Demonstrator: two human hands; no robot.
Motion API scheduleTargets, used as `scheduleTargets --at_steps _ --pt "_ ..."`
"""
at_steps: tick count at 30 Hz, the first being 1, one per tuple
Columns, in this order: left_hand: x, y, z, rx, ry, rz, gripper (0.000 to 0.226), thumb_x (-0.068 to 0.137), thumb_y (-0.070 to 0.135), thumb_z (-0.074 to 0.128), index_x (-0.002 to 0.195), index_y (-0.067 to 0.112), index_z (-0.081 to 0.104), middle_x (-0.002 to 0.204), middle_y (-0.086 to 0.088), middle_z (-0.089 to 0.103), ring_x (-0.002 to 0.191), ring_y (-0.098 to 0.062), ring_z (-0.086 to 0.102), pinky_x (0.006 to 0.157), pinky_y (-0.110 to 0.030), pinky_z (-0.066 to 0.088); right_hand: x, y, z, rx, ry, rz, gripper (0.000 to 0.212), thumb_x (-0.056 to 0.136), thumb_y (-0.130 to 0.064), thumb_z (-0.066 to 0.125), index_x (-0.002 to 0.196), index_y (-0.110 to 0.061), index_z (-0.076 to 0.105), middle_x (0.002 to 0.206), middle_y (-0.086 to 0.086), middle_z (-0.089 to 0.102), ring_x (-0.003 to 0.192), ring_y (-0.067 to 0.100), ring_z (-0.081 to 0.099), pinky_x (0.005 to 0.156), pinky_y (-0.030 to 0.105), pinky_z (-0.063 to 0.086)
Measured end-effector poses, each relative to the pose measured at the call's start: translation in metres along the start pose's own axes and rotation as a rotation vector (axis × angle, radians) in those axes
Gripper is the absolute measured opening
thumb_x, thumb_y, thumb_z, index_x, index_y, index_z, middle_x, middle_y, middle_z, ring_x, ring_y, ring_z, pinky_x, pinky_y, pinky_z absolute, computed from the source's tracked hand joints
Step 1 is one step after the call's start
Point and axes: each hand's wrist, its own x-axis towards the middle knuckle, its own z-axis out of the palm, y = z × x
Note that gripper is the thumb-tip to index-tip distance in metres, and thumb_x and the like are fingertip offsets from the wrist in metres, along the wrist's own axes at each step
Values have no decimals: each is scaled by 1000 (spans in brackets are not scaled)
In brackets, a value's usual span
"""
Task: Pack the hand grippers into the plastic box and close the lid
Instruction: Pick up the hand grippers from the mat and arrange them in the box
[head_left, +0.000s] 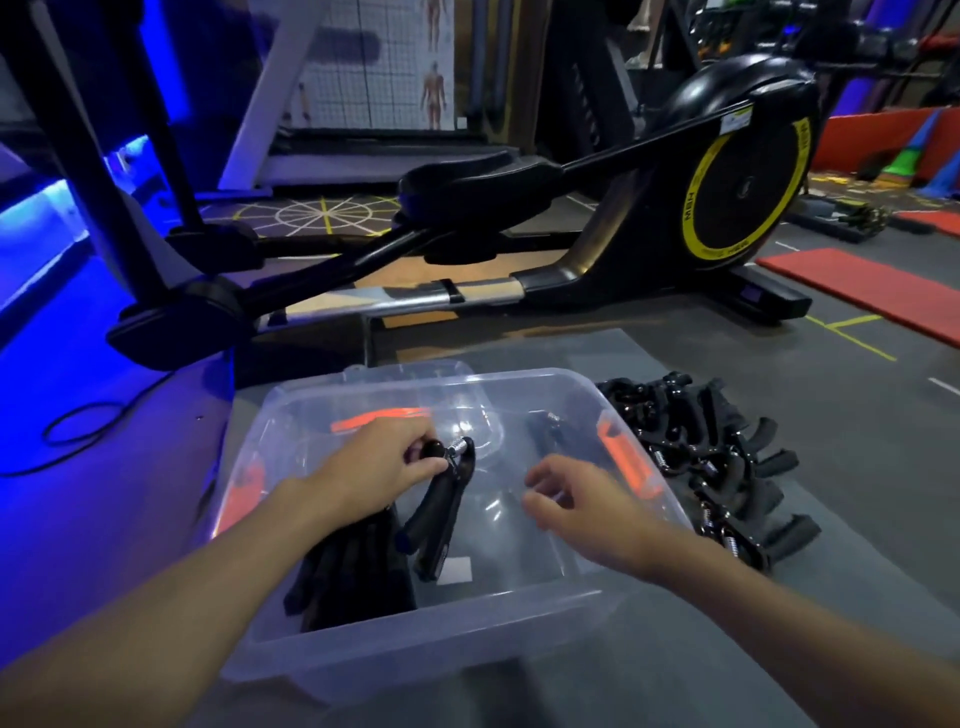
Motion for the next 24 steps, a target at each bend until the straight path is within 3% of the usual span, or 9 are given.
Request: scheduleTargets --at_steps 3,6,9,15,19,24 --pt "0 -22 12 48 15 -80 28 84 35 71 72 18 52 66 4 52 65 -19 50 65 -41 47 -4 -1 8 -338 21 -90 24 89 -45 56 105 -27 58 89 -10 68 83 12 63 77 34 52" --pt "5 -30 19 85 32 -109 29 82 37 72 69 21 52 71 5 54 68 -18 51 66 -41 48 -5 -2 9 -440 43 -129 32 88 -55 50 107 -30 56 90 -12 67 86 13 63 78 34 51" --pt "8 -34 28 176 -5 -143 26 81 42 71 75 18 63 83 3 60 80 -20 54 73 -38 48 -5 -1 10 -462 25 -129 34 88 -57 48 106 -30 56 90 -12 67 87 12 63 78 34 51" --pt "3 -45 40 305 -88 -195 35 81 45 70 68 17 52 82 0 58 79 -22 52 68 -35 36 -2 0 11 -437 -38 -111 39 87 -60 49 110 -30 56 88 -11 65 85 10 61 80 34 51" --pt "-1 -52 40 262 -118 -274 36 80 45 71 65 24 45 77 2 56 74 -22 53 64 -33 39 -3 2 11 -428 -35 -121 43 87 -63 47 113 -30 55 89 -12 65 86 11 61 79 35 51" --pt "-4 -56 43 207 -155 -306 34 80 44 70 66 27 45 78 5 57 77 -22 57 69 -35 47 -3 3 12 -424 -36 -135 42 87 -62 47 112 -30 55 90 -11 65 84 11 61 79 35 52"
